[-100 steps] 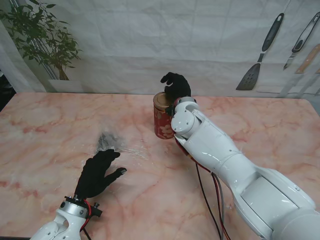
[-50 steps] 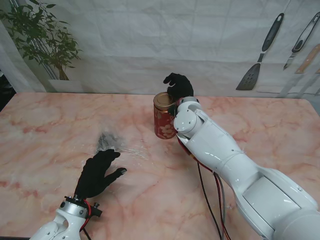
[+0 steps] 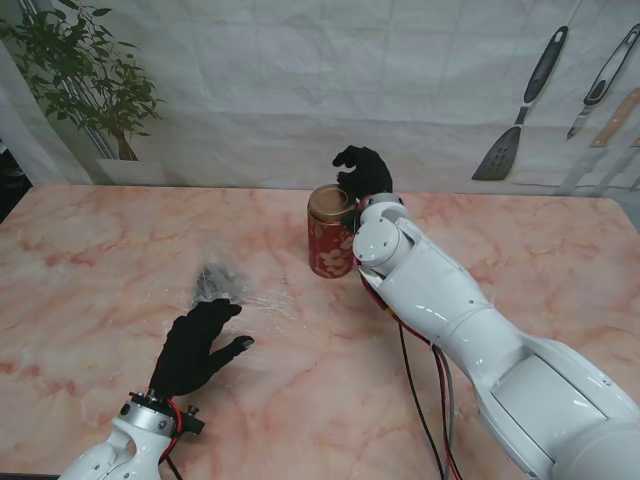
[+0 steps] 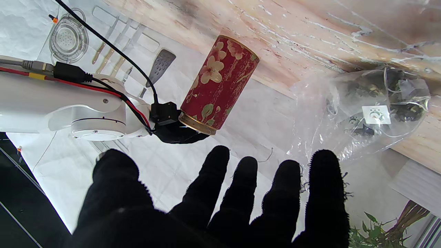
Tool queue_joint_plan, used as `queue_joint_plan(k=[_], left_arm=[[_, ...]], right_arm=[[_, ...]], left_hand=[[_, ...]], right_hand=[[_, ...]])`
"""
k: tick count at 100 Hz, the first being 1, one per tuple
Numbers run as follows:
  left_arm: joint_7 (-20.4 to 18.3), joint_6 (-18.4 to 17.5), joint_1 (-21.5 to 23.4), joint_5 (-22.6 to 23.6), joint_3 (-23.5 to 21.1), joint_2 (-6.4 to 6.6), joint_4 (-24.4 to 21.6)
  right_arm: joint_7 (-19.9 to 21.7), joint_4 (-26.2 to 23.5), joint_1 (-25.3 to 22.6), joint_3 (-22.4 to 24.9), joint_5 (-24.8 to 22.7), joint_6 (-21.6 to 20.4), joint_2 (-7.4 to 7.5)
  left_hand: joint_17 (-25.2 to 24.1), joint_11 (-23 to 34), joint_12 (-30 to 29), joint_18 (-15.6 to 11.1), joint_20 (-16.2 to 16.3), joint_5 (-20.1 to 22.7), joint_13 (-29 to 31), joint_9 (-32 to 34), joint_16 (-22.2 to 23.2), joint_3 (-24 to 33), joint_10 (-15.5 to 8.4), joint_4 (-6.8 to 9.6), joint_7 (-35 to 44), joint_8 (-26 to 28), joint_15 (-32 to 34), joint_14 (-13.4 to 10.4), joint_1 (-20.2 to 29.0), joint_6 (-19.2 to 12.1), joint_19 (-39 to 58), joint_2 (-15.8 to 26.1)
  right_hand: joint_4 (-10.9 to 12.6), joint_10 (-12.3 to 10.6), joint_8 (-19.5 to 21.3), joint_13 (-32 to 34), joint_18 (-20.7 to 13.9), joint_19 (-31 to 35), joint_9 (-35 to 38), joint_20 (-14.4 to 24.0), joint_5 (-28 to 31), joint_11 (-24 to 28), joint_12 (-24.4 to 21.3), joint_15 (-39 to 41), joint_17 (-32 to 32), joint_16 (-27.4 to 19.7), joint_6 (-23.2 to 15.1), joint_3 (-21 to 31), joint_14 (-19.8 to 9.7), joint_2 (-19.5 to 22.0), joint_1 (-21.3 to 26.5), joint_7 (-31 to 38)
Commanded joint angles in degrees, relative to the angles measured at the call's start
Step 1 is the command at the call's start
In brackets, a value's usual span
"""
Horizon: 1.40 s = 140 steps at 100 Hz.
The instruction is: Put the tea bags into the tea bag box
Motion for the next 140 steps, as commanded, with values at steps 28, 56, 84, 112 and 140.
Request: queue_joint_plan(k=[28,56,84,112,140], left_arm=[[-0.88,-0.61,0.15,-0.08,0.00,-0.02,-0.23],[-1.18,-0.81,0.20,-0.13,-0.03,0.02,-0.26],[-1.18,-0.52,0.12,-0.03,-0.14,0.03,-0.27],[-2.16,-0.57,-0.15,0.37,-1.10,0.20,-0.54],[-3.91,-1.85,-1.08,0.14,-2.26,0.39,-0.41]], right_arm=[[2.49,-1.38,-0.76,0.26,-0.60,-0.34,1.16],[3.15,-1.04,-0.63,0.18,-0.19,-0.82,1.14],[4.16,-2.48,-1.27,1.06,0.28,-1.44,1.97],[5.99,-6.27,-2.99,2.49,-2.87,-1.56,4.79],[9.19,-15.39,-9.15,7.99,-7.98,-1.52,9.78]], left_hand=[[-0.70,0.27,1.21,-1.30,0.05,1.62,0.42,0.72,0.57,0.51,-1.86,0.65,0.47,0.52,-0.02,-1.81,0.34,-0.39,0.26,-0.06],[-0.69,0.33,1.25,-1.36,0.04,1.60,0.43,0.82,0.57,0.47,-1.90,0.64,0.47,0.56,-0.05,-1.81,0.25,-0.42,0.23,-0.05],[-1.07,0.23,1.23,-0.83,-0.13,1.58,0.36,0.70,0.50,0.46,-1.90,0.65,0.46,0.58,-0.18,-1.81,0.14,-0.45,-0.24,0.04],[-1.65,-0.29,0.88,0.10,-0.47,0.82,0.18,0.41,0.24,0.45,-2.35,0.67,0.07,0.34,-0.70,-1.92,-0.61,-1.08,-1.25,0.24],[-2.27,-1.04,0.40,1.75,-0.78,-0.41,-0.04,0.20,-0.07,0.44,-2.57,0.72,-0.36,-0.01,-1.38,-1.77,-1.76,-2.47,-2.65,0.36]], right_hand=[[4.04,-2.43,7.51,-10.16,0.14,-14.04,-10.30,-2.61,-7.16,-8.10,-4.44,-14.58,-12.05,-3.57,-1.59,-0.32,-1.30,-3.15,-12.46,-7.26],[4.15,-2.79,7.79,-13.97,-0.62,-20.49,-13.99,-4.47,-11.00,-11.90,-6.49,-23.99,-14.89,-7.56,-2.56,-1.28,-3.66,-2.30,-14.13,-8.79],[4.47,-3.89,7.03,-20.49,-2.21,-29.45,-18.75,-6.35,-17.12,-18.32,-9.50,-32.19,-21.87,-11.16,-5.67,-5.33,-5.97,1.04,-18.78,-11.63],[4.96,-5.53,6.37,-25.07,-3.91,-37.67,-20.01,-5.01,-22.33,-28.24,-14.02,-37.56,-25.70,-13.17,-8.61,-8.12,-8.86,2.24,-22.22,-15.64],[5.31,-6.38,6.63,-26.58,-5.59,-44.43,-19.85,-3.47,-22.73,-31.12,-14.41,-41.07,-28.52,-14.67,-10.06,-9.53,-10.50,1.80,-23.90,-17.74]])
